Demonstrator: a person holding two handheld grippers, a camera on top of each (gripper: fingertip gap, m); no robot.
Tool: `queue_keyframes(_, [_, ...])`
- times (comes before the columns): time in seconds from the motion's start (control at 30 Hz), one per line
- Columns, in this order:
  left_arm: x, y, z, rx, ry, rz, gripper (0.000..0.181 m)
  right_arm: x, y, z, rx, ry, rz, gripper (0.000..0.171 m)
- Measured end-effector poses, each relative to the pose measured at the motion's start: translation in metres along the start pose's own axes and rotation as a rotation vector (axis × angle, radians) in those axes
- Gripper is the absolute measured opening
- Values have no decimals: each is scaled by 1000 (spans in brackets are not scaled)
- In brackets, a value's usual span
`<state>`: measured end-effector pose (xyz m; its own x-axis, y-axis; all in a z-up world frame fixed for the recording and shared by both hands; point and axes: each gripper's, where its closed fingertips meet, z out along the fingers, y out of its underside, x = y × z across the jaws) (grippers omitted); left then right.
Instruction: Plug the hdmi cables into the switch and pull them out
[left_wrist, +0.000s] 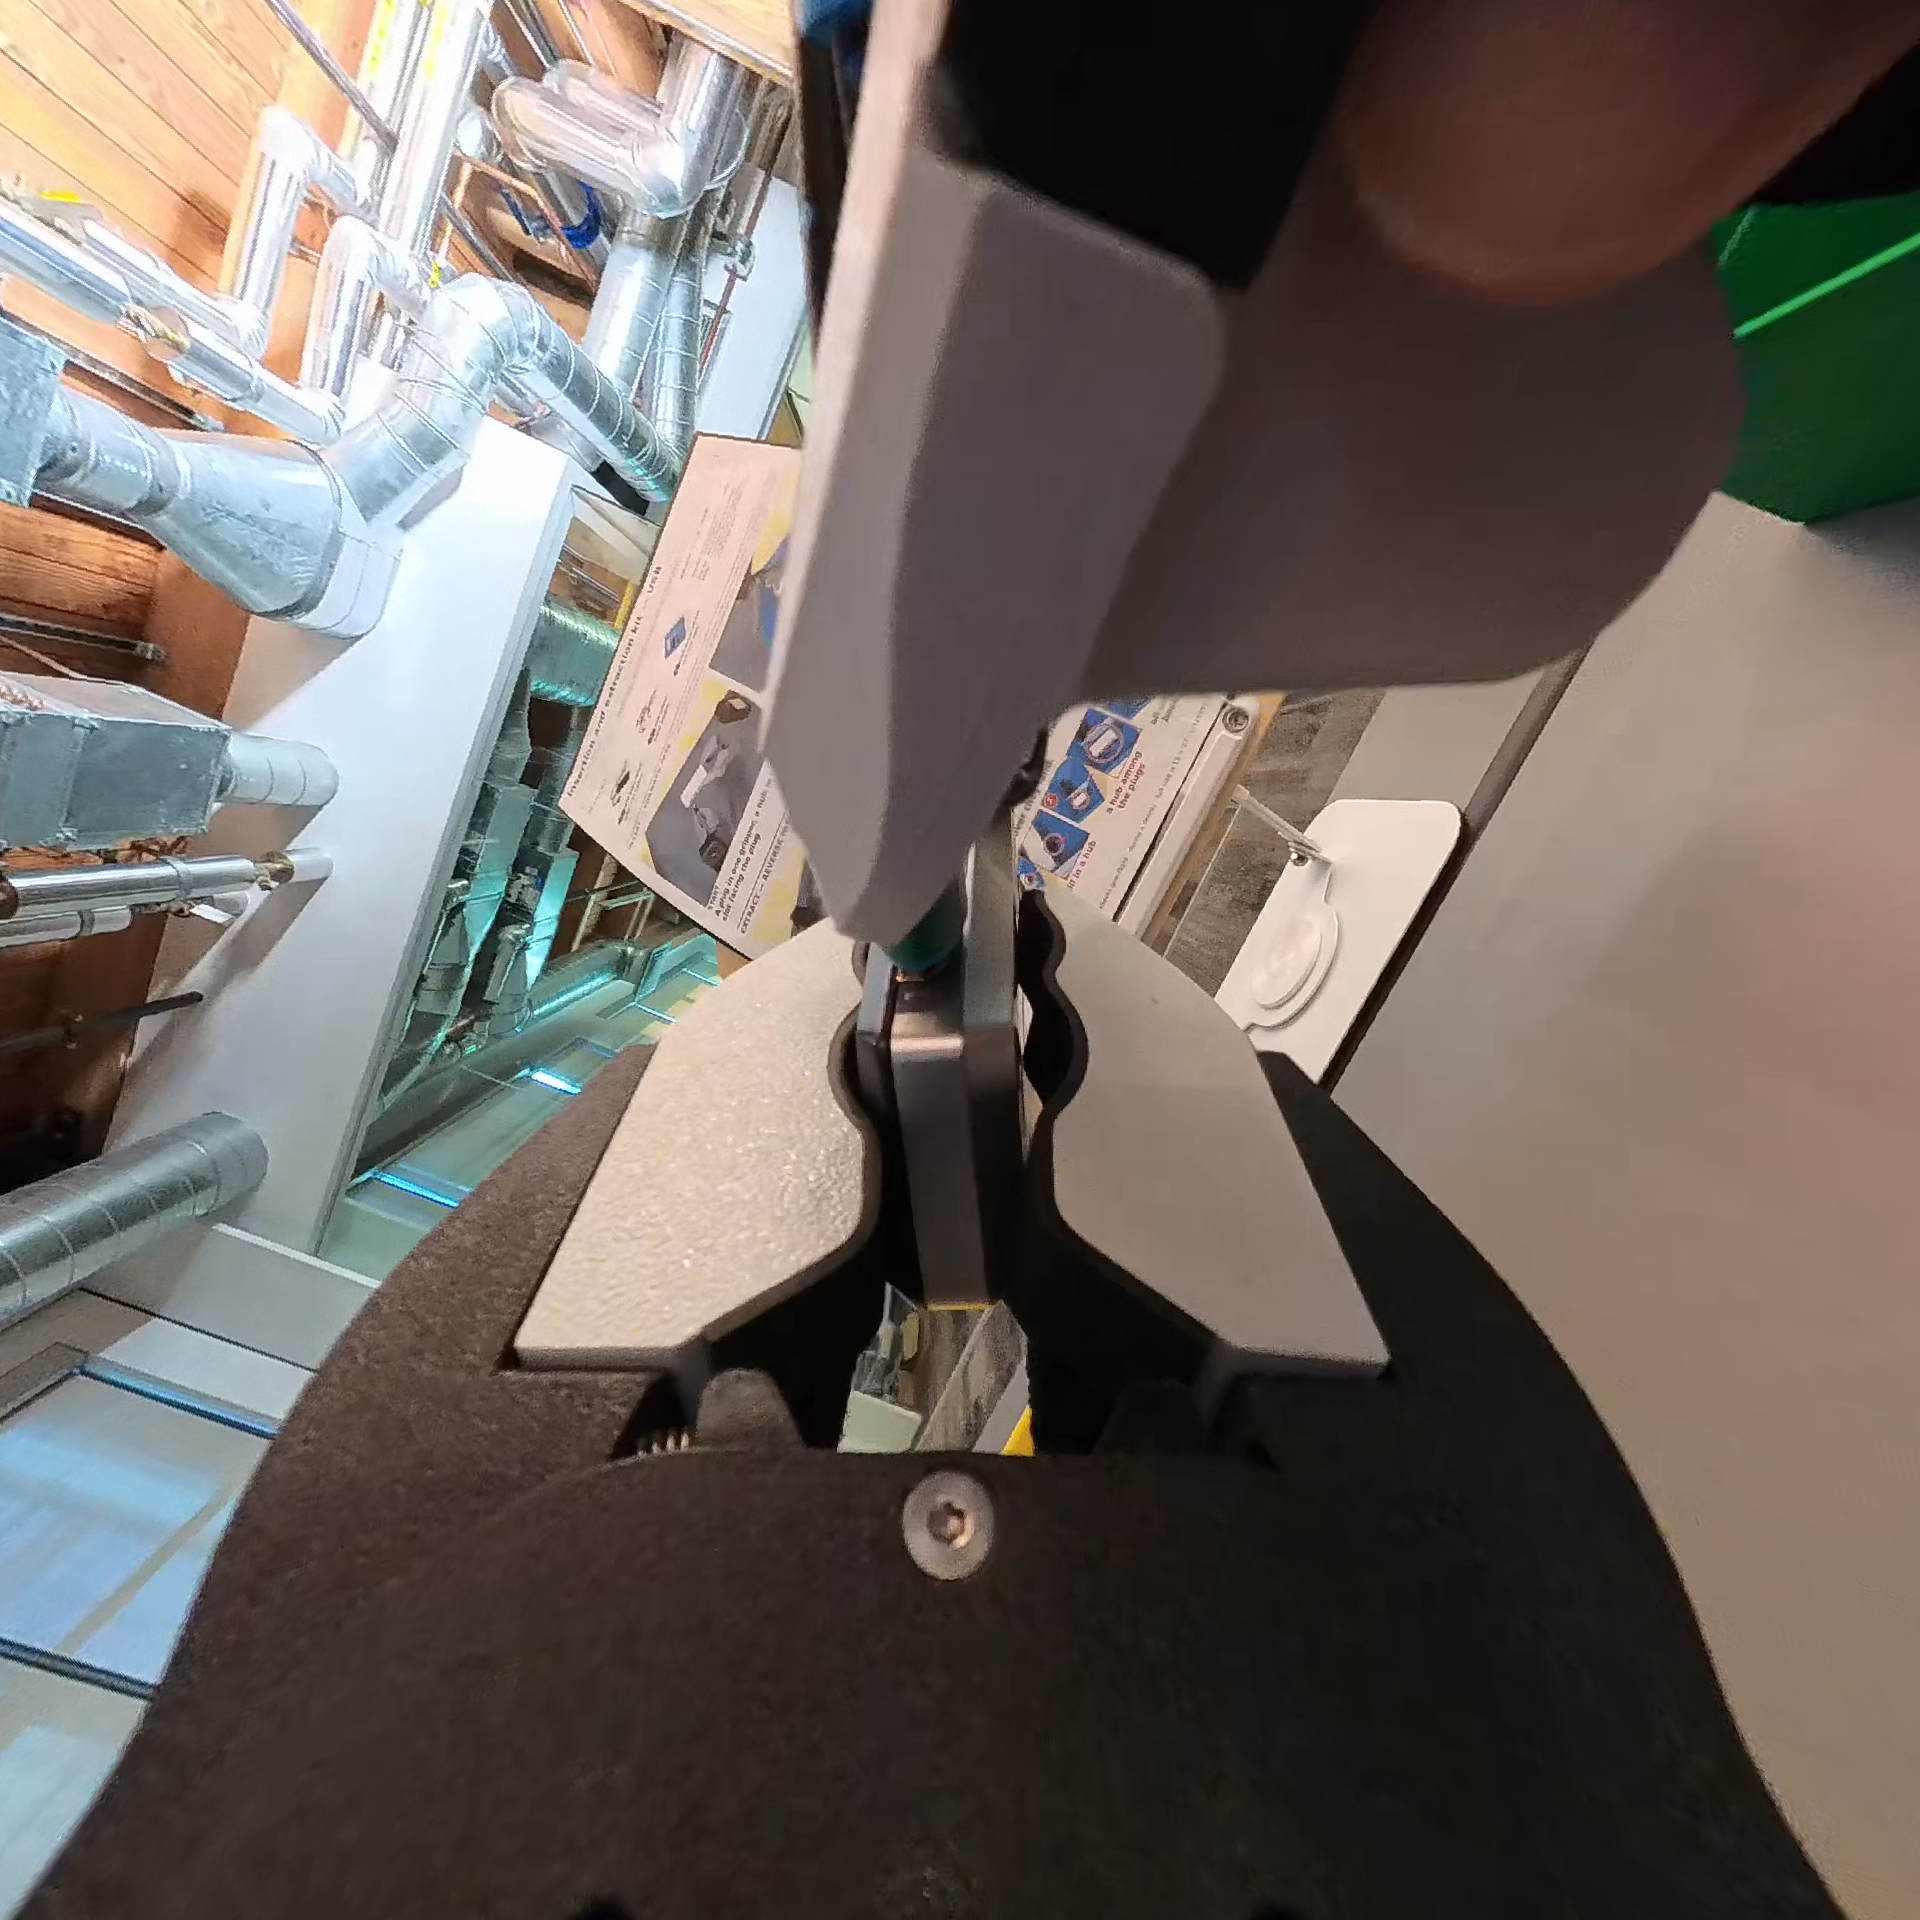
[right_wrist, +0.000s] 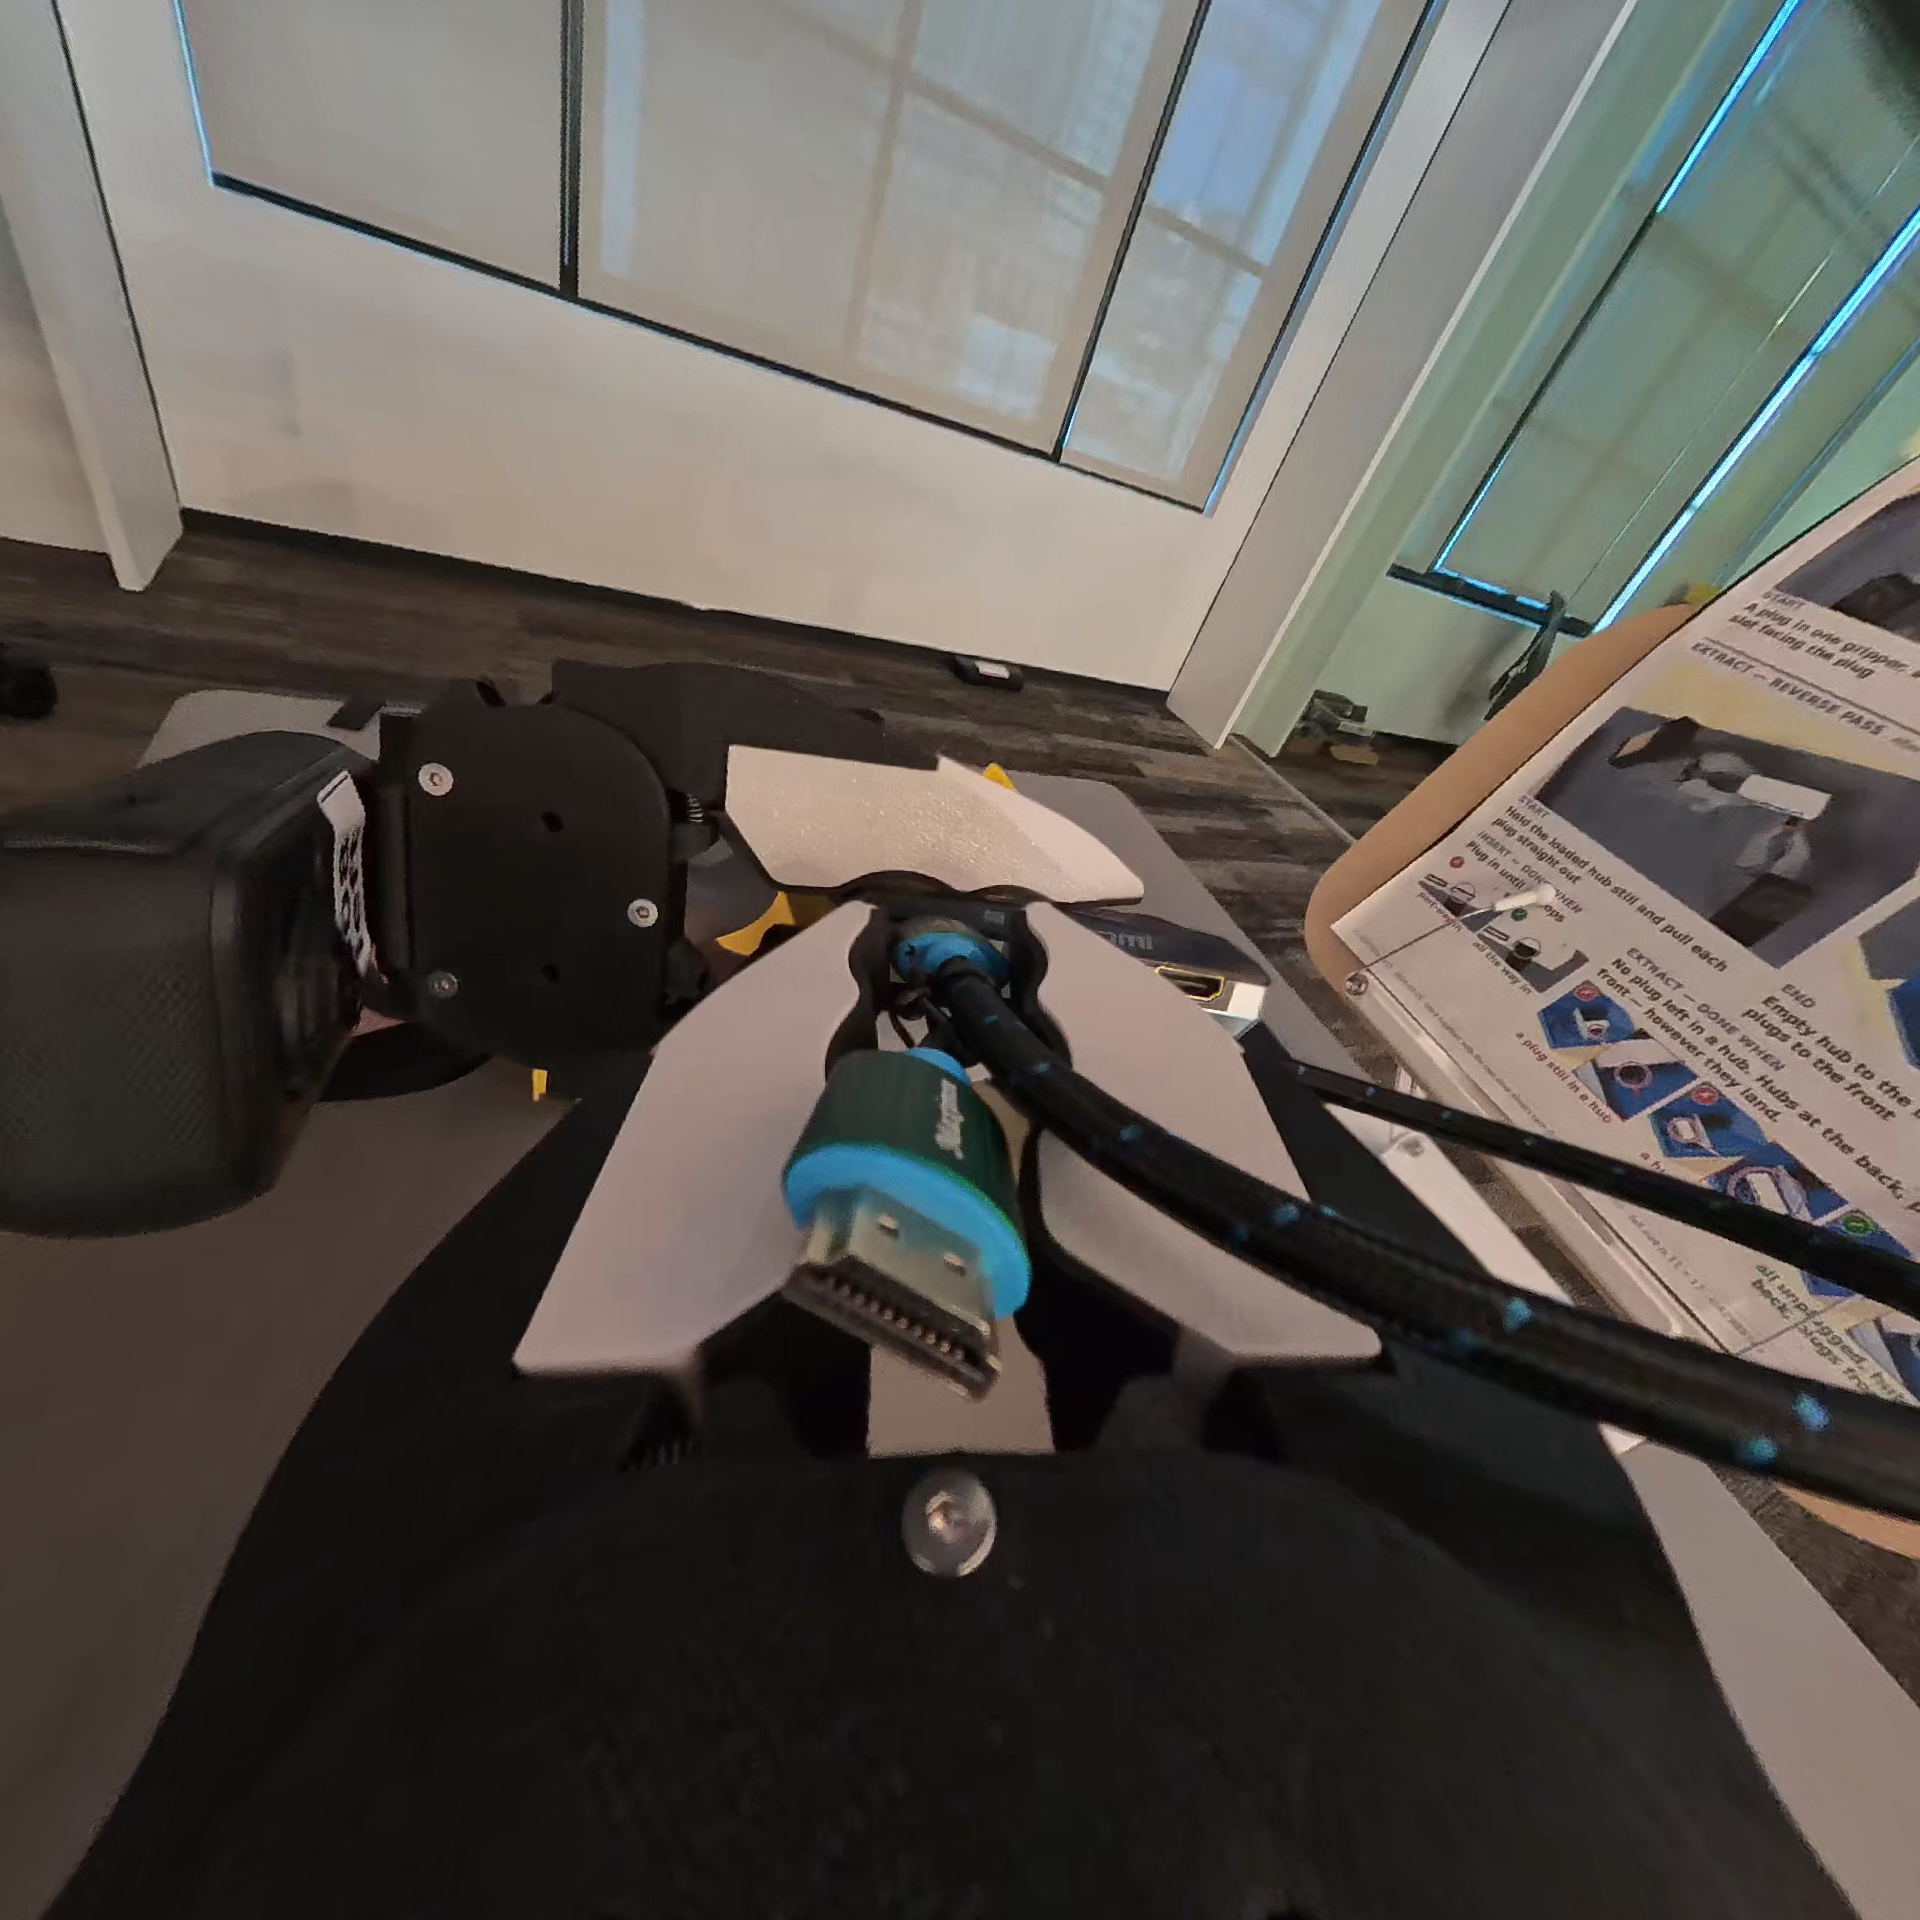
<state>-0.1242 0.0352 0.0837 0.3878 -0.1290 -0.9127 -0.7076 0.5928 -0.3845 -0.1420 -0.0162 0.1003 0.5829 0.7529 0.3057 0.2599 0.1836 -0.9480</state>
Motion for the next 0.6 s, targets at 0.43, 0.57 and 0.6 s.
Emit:
queue_keyframes(0.43, [-3, -3, -1, 6, -87, 130, 27, -2, 3, 0, -26, -26, 58, 22])
queue_keyframes(0.57, [1, -10, -3, 49, -102, 149, 30, -10, 6, 6, -32, -26, 19, 22])
queue_keyframes(0.6, [3, -7, -1, 32, -77, 136, 26, -9, 8, 8, -37, -13, 8, 22])
